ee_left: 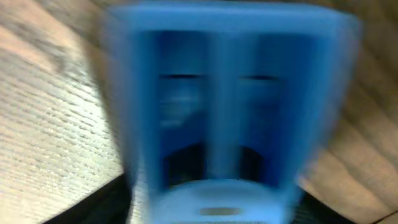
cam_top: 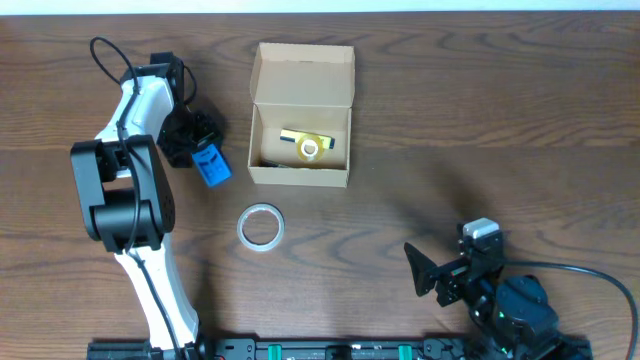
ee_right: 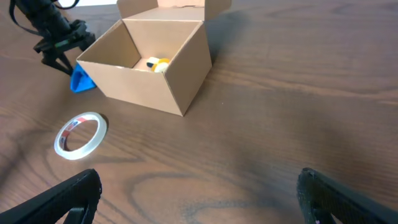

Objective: Pack container
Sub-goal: 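Reach the left gripper to the blue whiteboard duster and grasp it, then carry the duster with the left gripper and lower it into the box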

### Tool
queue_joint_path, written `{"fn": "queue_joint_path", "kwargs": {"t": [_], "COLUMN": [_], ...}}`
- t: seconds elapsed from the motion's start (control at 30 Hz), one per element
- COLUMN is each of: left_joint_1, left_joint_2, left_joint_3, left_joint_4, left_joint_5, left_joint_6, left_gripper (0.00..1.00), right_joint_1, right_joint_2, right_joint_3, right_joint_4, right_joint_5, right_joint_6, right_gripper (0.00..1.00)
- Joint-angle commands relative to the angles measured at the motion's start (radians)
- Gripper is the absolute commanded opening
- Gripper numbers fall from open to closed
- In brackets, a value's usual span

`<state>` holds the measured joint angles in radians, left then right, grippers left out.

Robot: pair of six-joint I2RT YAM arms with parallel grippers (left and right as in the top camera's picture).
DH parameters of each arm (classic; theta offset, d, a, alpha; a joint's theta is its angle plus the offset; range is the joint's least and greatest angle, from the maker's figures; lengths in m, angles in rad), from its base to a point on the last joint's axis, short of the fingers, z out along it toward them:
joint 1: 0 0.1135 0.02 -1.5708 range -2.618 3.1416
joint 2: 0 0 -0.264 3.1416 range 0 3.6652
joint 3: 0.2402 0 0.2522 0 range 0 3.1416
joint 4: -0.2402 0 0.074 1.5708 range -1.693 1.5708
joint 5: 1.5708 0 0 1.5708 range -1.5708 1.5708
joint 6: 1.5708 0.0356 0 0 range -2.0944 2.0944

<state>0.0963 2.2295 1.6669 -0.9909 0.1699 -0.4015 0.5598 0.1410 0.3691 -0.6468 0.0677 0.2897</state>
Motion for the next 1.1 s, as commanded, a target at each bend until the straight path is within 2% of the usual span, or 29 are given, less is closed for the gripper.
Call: {"fn": "queue_joint_path", "kwargs": {"t": [0.0,0.17,0.27,0.5,0.63,0.8,0.9,1.07], "left_joint_1": [0.004,0.004,0.005,0.002,-0.017,-0.079,-0.142,-0.278], "left_joint_2": [0.042,0.04,0.032,-0.009,-0.033,-0.036,-0.036,-0.036], "left_joint_3": [-0.014,-0.013,0.0,0.203,0.354,0.534,0.597,0.625], "left_joint_4": [-0.003,-0.006,-0.02,-0.149,-0.246,-0.391,-0.455,-0.497], "left_joint_5": [0.014,0.014,0.015,0.03,0.102,0.131,0.131,0.099], "left_joint_6": [0.005,0.005,0.005,0.12,0.259,0.514,0.64,0.76], "left_gripper": [0.54,0.27,0.22,0.21,0.23,0.26,0.29,0.31], "right_joint_1": [-0.007,-0.007,-0.007,-0.007,-0.007,-0.007,-0.007,-0.007], "right_joint_2": [-0.005,-0.005,-0.005,-0.005,-0.005,-0.005,-0.005,-0.005], "right_joint_3": [-0.003,-0.003,-0.003,-0.003,-0.003,-0.003,-0.003,-0.003], "right_joint_4": [0.0,0.0,0.0,0.0,0.0,0.0,0.0,0.0], "right_joint_5": [0.007,0.007,0.007,0.007,0.007,0.007,0.007,0.007], "right_joint_6": [0.017,0.017,0.017,0.017,0.017,0.017,0.017,0.017], "right_gripper": [0.99,0.99,0.99,0.99,0.99,0.99,0.99,0.99]}}
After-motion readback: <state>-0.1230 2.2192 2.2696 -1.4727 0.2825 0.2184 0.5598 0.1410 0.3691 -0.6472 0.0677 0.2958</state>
